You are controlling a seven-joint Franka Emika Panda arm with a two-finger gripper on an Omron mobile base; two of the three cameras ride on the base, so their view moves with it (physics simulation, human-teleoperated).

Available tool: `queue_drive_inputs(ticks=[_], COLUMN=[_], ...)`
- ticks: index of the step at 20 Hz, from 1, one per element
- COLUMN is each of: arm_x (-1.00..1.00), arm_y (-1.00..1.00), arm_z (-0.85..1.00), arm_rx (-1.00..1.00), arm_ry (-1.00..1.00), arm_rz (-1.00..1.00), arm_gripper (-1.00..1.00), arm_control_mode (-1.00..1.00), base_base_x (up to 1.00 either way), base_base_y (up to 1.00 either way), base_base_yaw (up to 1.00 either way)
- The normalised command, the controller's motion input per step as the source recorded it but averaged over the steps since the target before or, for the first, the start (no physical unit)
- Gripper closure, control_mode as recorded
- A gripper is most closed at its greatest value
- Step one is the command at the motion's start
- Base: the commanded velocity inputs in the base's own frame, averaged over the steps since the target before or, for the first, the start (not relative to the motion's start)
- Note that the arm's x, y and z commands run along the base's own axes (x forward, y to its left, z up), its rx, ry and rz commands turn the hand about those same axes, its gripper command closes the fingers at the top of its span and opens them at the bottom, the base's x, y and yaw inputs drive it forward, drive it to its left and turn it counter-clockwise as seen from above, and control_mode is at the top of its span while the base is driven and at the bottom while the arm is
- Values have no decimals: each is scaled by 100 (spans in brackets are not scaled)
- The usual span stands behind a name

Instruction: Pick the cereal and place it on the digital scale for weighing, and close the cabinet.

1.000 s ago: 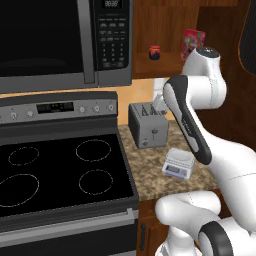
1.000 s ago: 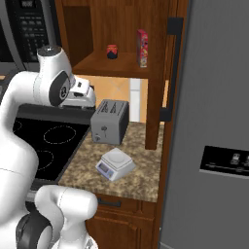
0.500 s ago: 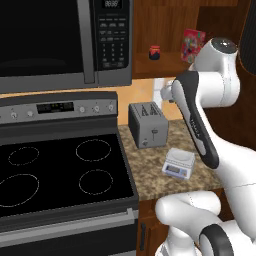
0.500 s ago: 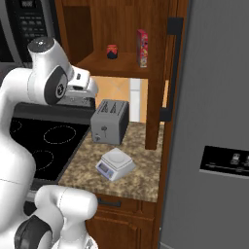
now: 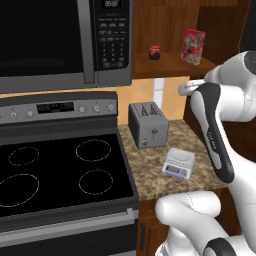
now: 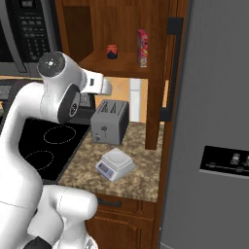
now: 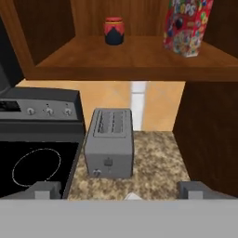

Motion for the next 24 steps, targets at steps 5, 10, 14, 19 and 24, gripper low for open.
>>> queue_drive_inputs(ticks=[5, 10, 14, 19, 24], arm_x=[0, 0, 0, 1, 15], arm_y=[-32, -22, -18, -24, -18], arm_z=[0, 13, 30, 56, 45], arm_rx=[1, 2, 1, 3, 0], arm_ry=[-33, -21, -24, -12, 0], arm_rz=[0, -2, -6, -5, -1], arm_gripper=[-100, -100, -100, -100, -100], arm_control_mode=[-100, -100, -100, -100, -100], base_base_x=[0, 0, 0, 0, 0], base_base_y=[0, 0, 0, 0, 0], base_base_yaw=[0, 0, 0, 0, 0])
